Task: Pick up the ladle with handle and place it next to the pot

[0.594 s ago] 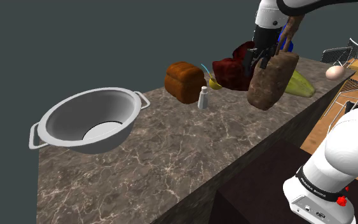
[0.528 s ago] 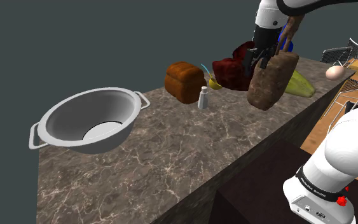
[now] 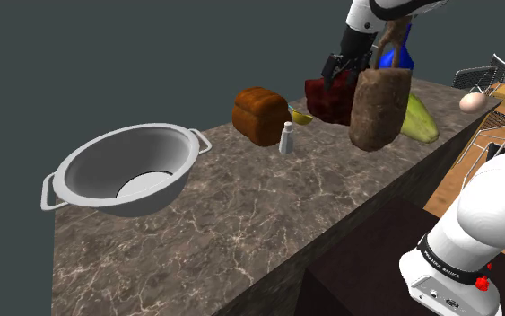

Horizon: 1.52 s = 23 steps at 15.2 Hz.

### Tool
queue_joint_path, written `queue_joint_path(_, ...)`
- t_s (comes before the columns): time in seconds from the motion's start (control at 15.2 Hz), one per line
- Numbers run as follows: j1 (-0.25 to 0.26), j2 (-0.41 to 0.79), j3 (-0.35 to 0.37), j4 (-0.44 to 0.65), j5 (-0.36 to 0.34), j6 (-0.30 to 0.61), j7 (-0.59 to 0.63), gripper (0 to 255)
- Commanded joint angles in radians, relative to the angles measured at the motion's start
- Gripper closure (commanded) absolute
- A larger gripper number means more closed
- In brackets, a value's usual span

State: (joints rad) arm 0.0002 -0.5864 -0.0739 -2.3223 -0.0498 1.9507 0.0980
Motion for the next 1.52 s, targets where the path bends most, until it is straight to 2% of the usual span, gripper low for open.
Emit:
queue_joint_path(0.0,-0.006,0.141,-0.030,-0.005,0.017,0.044,-0.005,0)
queue_joint_path(0.33,-0.006,0.318,-0.082,0.083,0.079,0.162,-0.027,0)
queue_joint_path(0.66,-0.011,0.499,-0.125,0.200,0.174,0.247,-0.070,0)
queue_joint_path(1.19,-0.061,0.798,-0.148,0.455,0.368,0.306,-0.151,0)
queue_joint_path(1.45,-0.049,0.831,-0.156,0.457,0.389,0.336,-0.163,0)
